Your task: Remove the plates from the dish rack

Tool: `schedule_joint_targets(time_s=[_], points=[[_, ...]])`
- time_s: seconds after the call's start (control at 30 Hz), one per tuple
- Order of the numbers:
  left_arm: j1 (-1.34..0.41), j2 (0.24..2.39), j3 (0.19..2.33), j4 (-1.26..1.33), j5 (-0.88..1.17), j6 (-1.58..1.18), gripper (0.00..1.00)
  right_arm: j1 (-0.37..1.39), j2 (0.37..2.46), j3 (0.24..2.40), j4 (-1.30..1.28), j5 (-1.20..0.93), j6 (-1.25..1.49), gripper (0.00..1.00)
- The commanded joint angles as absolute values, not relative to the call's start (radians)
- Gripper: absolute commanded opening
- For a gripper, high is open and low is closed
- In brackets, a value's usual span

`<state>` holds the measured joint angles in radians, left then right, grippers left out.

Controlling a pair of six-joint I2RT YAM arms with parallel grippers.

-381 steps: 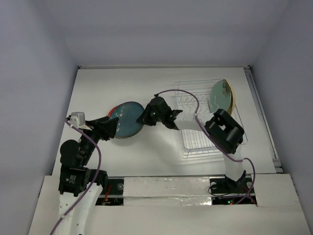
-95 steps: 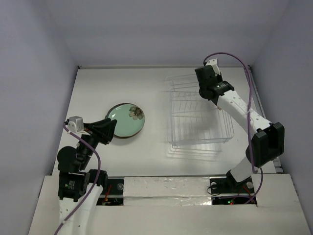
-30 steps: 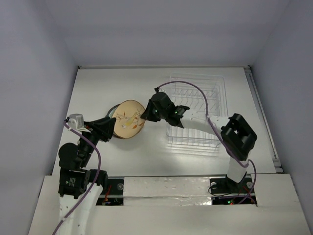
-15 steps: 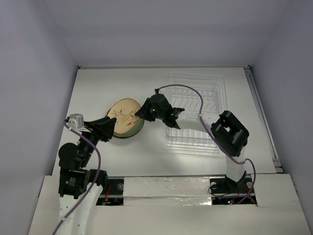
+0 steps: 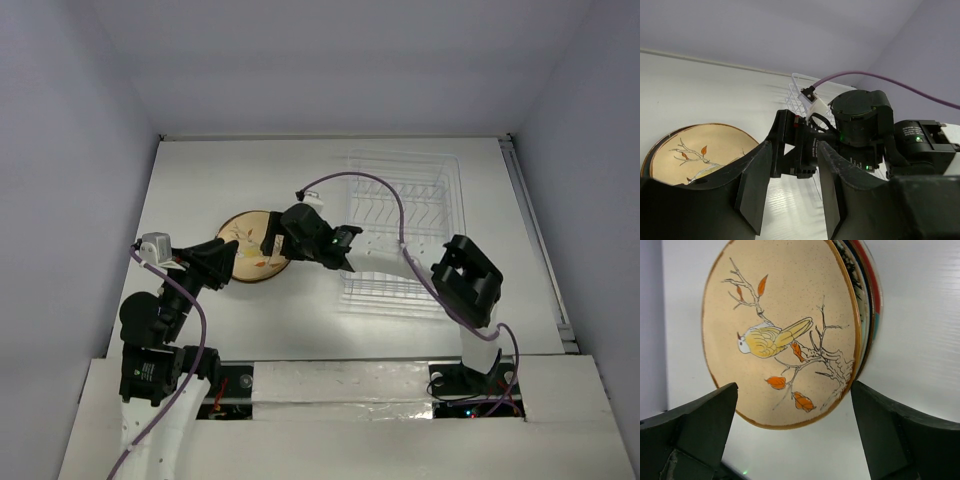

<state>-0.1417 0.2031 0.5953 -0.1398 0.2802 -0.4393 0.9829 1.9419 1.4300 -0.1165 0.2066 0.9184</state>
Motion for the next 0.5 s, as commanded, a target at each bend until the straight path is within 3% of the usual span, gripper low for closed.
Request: schedule_joint_targets(time_s=[0.0, 0.07, 0.17, 0.27, 0.33, 0.37, 0.4, 0.43, 0.47], points=[[-0.133, 0.198, 0.589, -0.097, 0.291, -0.440, 0.38, 1.014, 1.917, 1.519, -0.274, 0.400, 0.821, 1.00], [-0.133, 0.199, 0.591, -0.097, 0.290, -0.439, 0.41, 1.023, 1.910, 1.514, -0.299, 0.455, 0.808, 1.00], [-0.133, 0.199, 0.591, -0.097, 0.290, -0.440, 0.53, 1.032, 1.876, 1.479, -0.304, 0.483, 0.796, 1.00], [-0.133, 0.201, 0.591, -0.097, 0.291, -0.442, 0.70, 1.055, 1.816, 1.447, -0.291, 0.512, 0.769, 0.99], [-0.133, 0.199, 0.592, -0.098, 0.290, -0.440, 0.75, 1.071, 1.740, 1.431, -0.290, 0.538, 0.755, 0.76], [-0.133, 0.199, 0.591, -0.098, 0.290, -0.440, 0.80, 1.083, 1.705, 1.405, -0.288, 0.573, 0.750, 0.56], [-0.133, 0.199, 0.592, -0.098, 0.288, -0.439, 0.81, 1.083, 1.662, 1.387, -0.281, 0.593, 0.750, 0.08], [-0.133, 0.199, 0.592, -0.100, 0.284, -0.439, 0.82, 1.083, 1.613, 1.361, -0.272, 0.610, 0.750, 0.00], [-0.133, 0.201, 0.592, -0.101, 0.281, -0.440, 0.84, 1.092, 1.503, 1.297, -0.258, 0.642, 0.747, 0.00]])
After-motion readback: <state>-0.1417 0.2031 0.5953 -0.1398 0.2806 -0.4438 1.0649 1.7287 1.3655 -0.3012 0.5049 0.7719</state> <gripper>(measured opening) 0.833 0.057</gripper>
